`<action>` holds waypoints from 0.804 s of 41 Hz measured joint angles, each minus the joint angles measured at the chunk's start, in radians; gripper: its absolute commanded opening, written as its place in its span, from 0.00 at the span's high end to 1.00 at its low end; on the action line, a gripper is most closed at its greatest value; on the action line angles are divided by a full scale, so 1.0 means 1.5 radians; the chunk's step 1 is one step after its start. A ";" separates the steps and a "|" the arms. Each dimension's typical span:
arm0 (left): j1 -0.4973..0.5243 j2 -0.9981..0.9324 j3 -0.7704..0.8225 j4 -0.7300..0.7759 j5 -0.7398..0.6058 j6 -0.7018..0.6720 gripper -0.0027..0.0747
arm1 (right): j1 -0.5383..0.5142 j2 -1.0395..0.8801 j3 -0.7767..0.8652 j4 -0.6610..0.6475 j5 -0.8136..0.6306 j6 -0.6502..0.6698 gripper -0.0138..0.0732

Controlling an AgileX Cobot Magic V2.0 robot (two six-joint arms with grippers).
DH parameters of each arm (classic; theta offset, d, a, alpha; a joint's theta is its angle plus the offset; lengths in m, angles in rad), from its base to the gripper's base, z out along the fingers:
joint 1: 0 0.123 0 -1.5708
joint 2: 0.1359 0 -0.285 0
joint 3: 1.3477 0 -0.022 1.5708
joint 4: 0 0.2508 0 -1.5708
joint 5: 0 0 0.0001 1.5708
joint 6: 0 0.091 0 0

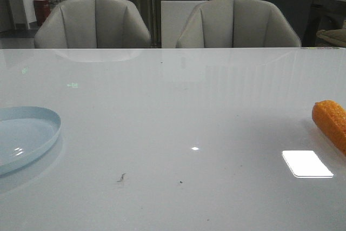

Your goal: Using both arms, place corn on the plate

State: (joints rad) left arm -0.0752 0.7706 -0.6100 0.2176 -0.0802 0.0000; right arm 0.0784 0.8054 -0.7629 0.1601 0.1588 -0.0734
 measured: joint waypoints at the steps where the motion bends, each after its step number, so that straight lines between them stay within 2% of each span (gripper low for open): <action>1: 0.000 0.017 0.000 0.000 0.002 0.000 0.84 | 0.000 0.014 0.000 0.000 0.000 0.000 0.78; 8: 0.000 0.084 0.000 -0.004 0.003 0.000 0.84 | 0.000 0.094 0.000 0.000 0.000 0.000 0.78; 13: 0.000 0.094 0.000 -0.026 0.003 0.000 0.83 | 0.000 0.103 0.000 0.000 -0.002 0.000 0.77; 15: 0.000 0.094 0.000 -0.030 0.003 0.000 0.81 | 0.000 0.104 0.000 0.000 -0.002 0.000 0.74; 17: 0.000 0.094 0.000 -0.034 0.003 0.000 0.76 | 0.000 0.104 0.000 0.000 -0.003 0.000 0.69; 22: 0.000 0.094 0.000 -0.035 0.003 0.000 0.49 | 0.000 0.104 0.000 0.000 -0.004 0.000 0.38; 24: 0.000 0.095 0.000 -0.036 0.003 0.000 0.39 | 0.000 0.104 0.000 0.000 -0.004 0.000 0.30; 27: 0.000 0.097 0.000 -0.037 0.003 0.000 0.31 | 0.000 0.104 0.000 0.000 -0.004 0.000 0.26; 33: 0.000 0.099 0.000 -0.038 0.003 0.000 0.31 | 0.000 0.104 0.000 0.000 -0.004 0.000 0.26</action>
State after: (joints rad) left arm -0.0752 0.9193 -0.6100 0.1612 -0.0753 0.0000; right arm 0.0784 0.9614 -0.7629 0.1601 0.1532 -0.0734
